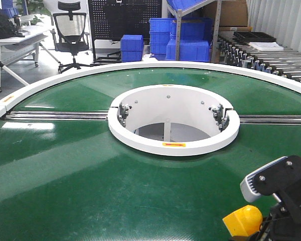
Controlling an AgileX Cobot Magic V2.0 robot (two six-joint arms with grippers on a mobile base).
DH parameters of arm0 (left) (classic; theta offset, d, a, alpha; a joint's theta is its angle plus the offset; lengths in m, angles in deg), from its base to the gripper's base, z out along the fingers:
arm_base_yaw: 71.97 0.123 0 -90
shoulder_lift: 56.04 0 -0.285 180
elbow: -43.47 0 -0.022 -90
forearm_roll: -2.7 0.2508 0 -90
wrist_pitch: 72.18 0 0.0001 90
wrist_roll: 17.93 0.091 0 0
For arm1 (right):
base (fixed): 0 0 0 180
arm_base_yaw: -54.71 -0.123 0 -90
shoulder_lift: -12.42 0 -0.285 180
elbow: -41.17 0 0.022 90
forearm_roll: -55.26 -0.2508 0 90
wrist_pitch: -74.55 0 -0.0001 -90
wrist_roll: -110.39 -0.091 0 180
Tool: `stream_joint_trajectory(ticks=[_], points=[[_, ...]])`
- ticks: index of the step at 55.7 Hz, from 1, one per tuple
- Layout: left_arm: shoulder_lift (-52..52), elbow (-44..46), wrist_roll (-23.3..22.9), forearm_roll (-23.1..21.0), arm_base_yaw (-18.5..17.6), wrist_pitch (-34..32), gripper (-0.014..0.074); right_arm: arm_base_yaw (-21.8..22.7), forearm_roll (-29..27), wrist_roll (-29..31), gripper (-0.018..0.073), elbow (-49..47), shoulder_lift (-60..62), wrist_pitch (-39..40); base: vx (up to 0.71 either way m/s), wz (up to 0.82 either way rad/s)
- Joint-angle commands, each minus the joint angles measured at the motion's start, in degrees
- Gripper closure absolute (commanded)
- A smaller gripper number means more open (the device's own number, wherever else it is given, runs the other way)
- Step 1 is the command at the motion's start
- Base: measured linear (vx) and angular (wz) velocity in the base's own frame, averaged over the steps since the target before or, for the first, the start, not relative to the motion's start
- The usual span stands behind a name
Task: Pick red and yellow blocks into blue bin
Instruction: 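Lift the red cube with the left gripper, holding both blocks, then drive the base away from the table toward the large blue bin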
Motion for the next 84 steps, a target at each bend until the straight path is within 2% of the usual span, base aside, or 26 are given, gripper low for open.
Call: stream_joint_trajectory(ticks=[1, 32, 84], points=[[0.3, 1.5, -0.1, -0.9, 0.0, -4.2, 0.0225, 0.0, 0.7, 0.5, 0.0284, -1.5, 1.0, 3.5, -0.01, 0.04], [0.3, 1.5, -0.1, -0.9, 0.0, -4.2, 0.0225, 0.0, 0.7, 0.5, 0.0284, -1.5, 1.0, 3.5, -0.03, 0.15], [0.3, 1.5, -0.1, -0.9, 0.0, -4.2, 0.0225, 0.0, 0.7, 0.5, 0.0284, -1.5, 1.0, 3.5, -0.08, 0.48]])
